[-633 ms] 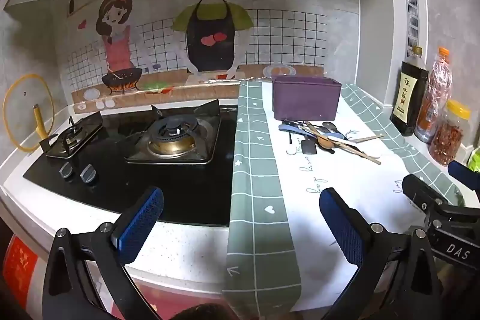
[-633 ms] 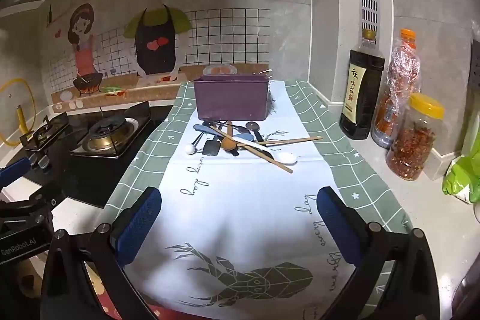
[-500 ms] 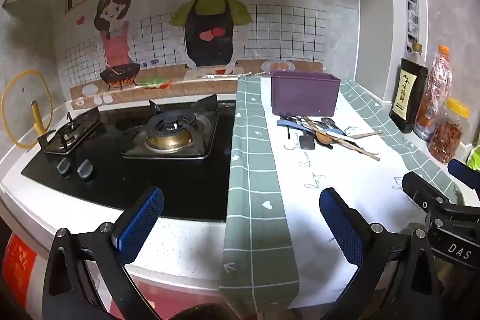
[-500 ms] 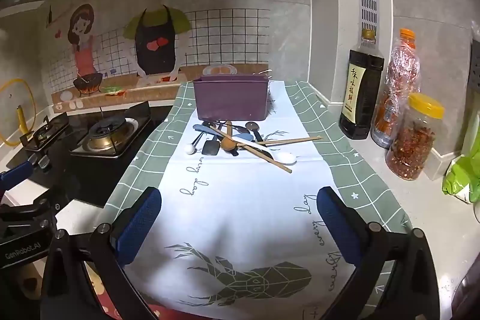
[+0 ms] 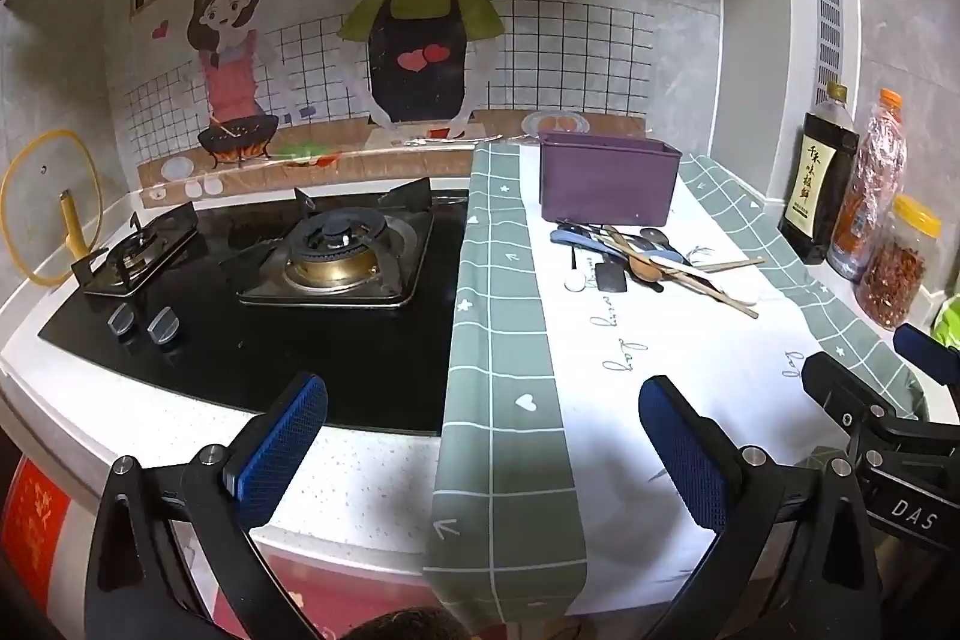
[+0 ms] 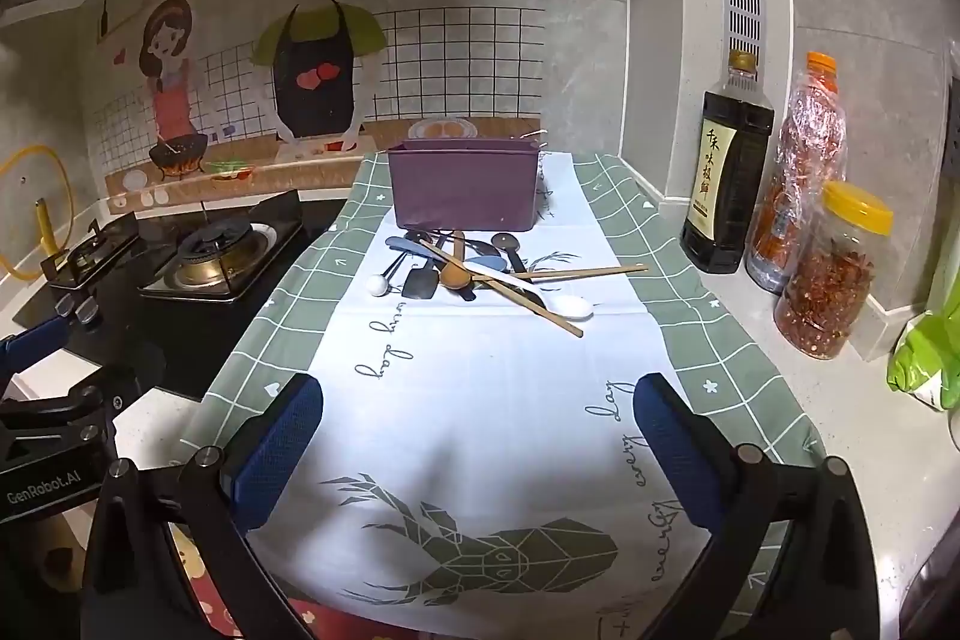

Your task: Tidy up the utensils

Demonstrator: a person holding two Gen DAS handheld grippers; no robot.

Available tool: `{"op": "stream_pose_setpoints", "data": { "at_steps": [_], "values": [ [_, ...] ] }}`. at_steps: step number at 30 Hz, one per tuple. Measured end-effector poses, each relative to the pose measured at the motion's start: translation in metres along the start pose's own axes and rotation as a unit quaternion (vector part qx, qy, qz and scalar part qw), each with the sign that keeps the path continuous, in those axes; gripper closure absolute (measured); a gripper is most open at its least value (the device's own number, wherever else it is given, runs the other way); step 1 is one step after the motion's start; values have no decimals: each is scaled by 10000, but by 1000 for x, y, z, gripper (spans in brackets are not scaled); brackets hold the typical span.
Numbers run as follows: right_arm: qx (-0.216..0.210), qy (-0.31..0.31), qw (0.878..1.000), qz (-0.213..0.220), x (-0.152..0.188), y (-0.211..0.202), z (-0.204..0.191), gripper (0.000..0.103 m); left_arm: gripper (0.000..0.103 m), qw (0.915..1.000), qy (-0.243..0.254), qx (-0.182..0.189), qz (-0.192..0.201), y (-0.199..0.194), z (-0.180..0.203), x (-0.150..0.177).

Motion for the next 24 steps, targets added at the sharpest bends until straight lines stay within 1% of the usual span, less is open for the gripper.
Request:
{"op": "stream_pose_setpoints", "data": {
  "at_steps": [8,24],
  "values": [
    [-24,-10,10000,-48,2,3,5,0,0,10000,-17,-26,0,-1,4,1],
    [-72,15,10000,8,-3,2,6,0,0,9999,-54,-105,45,-9,10,2]
  ]
}}
Point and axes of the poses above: each gripper's, at about its wrist camera, not at the fingertips, and y roughly the way its jaws point, z to its right, x to its underside, the point moved 6 cm from there along y, roughly the way its jaws point, and after that the axes turned 14 degrees about y, right-handed, at the moved point
